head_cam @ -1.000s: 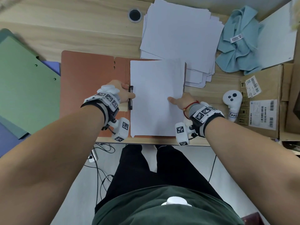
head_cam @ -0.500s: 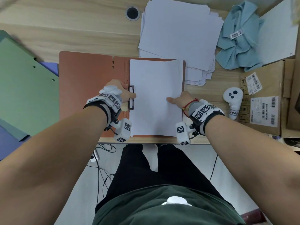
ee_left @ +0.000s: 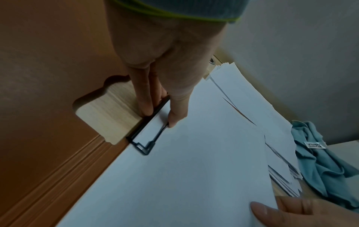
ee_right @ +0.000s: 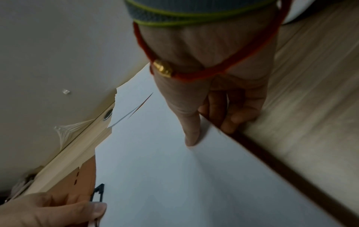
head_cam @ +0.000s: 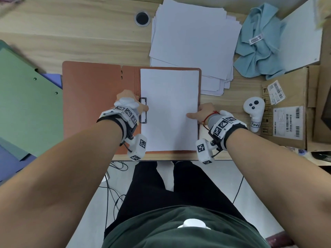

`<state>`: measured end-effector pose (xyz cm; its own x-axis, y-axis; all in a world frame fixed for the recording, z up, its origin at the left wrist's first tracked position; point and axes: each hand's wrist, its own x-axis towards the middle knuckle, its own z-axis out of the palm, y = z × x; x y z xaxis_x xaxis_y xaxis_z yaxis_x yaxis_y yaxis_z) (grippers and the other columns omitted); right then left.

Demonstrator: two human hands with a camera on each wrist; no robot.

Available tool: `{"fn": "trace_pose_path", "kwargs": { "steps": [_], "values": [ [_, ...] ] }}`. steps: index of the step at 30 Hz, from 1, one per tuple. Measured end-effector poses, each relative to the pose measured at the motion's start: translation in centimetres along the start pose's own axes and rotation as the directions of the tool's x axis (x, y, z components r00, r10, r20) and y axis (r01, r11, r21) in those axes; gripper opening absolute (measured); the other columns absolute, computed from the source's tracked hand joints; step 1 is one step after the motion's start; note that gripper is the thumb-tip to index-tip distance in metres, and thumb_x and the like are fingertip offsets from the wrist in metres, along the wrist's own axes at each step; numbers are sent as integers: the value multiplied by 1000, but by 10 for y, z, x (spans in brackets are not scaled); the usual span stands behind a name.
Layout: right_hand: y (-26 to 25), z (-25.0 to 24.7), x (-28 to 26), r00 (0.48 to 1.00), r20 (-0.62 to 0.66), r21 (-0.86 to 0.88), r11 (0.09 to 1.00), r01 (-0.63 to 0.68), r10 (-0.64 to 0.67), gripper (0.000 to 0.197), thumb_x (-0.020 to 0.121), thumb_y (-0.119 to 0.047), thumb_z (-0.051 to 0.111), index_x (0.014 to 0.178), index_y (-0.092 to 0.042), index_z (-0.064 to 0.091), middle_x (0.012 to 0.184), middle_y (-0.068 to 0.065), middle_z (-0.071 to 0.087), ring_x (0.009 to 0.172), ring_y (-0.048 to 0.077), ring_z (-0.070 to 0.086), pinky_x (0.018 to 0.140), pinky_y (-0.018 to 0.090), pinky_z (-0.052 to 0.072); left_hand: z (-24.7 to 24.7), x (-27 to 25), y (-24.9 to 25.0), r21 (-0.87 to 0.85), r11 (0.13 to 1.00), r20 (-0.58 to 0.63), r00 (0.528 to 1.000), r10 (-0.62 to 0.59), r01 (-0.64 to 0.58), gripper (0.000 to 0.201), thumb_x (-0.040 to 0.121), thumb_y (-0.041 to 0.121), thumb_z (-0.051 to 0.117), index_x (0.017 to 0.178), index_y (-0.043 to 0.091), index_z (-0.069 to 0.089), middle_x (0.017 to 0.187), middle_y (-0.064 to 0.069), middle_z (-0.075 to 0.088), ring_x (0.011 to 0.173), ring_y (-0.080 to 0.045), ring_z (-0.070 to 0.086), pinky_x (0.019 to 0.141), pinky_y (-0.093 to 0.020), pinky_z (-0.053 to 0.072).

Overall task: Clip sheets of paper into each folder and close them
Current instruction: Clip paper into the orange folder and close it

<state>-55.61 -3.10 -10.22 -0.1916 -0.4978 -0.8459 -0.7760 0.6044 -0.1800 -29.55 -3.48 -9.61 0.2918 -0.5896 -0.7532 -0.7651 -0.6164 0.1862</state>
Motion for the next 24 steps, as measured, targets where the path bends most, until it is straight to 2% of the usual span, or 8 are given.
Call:
{"fn": "trace_pose_path", "kwargs": {
  "steps": [3, 6, 9, 14, 17, 19, 22, 24],
  "values": [
    [7, -7, -2, 999, -37, 39, 999, 4, -3, 45, 79, -29, 79, 113, -4, 65, 113, 11, 67, 94, 25, 63, 79, 29, 50, -6, -3, 2, 60, 998, 57, 998, -30, 26, 35, 75, 47, 80, 91, 24, 60, 91, 0, 65, 76, -18, 61, 68, -28, 50],
    [-2, -14, -9, 995, -91, 51, 997, 54, -49, 26, 79, -24, 77, 99, -13, 65, 110, 10, 68, 91, 24, 62, 79, 31, 51, -12, -10, 1, 49, 999, 34, 999, -25, 23, 54, 76, 51, 78, 119, 22, 63, 113, 1, 68, 93, -19, 62, 73, -29, 46],
    [-32, -14, -15, 979, -123, 46, 984, 171, -164, 19, 78, -29, 73, 92, -21, 62, 109, 5, 69, 98, 24, 65, 88, 34, 53, -18, -10, -7, -26, 999, -45, 998, -33, 32, 42, 80, 46, 74, 112, 21, 64, 106, -1, 67, 87, -21, 60, 71, -30, 46],
    [-90, 5, -30, 923, -113, -11, 929, 370, -369, 52, 85, -28, 67, 133, -17, 52, 140, 4, 45, 123, 20, 51, 86, 22, 36, -46, -3, -41, -85, 985, -250, 954, -166, 149, 83, 68, 63, 72, 130, 13, 47, 135, -16, 47, 120, -37, 52, 98, -50, 48],
    [-114, 25, -37, 900, -54, -80, 900, 428, -433, 63, 88, -27, 65, 145, -15, 40, 153, 4, 32, 136, 20, 40, 101, 25, 34, -65, 9, -73, -52, 960, -265, 923, -278, 274, 109, 57, 79, 61, 139, 11, 37, 144, -21, 41, 131, -43, 41, 106, -56, 39],
    [-124, 37, -40, 907, 0, -141, 898, 418, -422, 69, 89, -28, 63, 149, -13, 33, 156, 5, 28, 140, 22, 35, 109, 30, 32, -75, 8, -94, -118, 950, -282, 908, -310, 288, 100, 69, 64, 70, 144, 7, 35, 148, -24, 35, 136, -44, 36, 110, -54, 35],
    [-127, 47, -41, 926, 24, -206, 905, 373, -377, 71, 90, -29, 61, 151, -9, 30, 156, 5, 27, 137, 26, 39, 105, 32, 38, -83, 6, -117, -103, 958, -196, 938, -285, 269, 49, 87, 46, 69, 101, 1, 54, 93, -9, 48, 113, -31, 50, 82, -30, 44],
    [-131, 55, -41, 930, 23, -242, 901, 360, -366, 68, 90, -29, 60, 148, -7, 33, 152, 8, 29, 132, 30, 42, 102, 37, 43, -88, 3, -119, -126, 958, -149, 950, -273, 256, 58, 89, 46, 66, 69, 5, 32, 69, -3, 19, 83, -28, 43, 61, -24, 31]
  ]
}}
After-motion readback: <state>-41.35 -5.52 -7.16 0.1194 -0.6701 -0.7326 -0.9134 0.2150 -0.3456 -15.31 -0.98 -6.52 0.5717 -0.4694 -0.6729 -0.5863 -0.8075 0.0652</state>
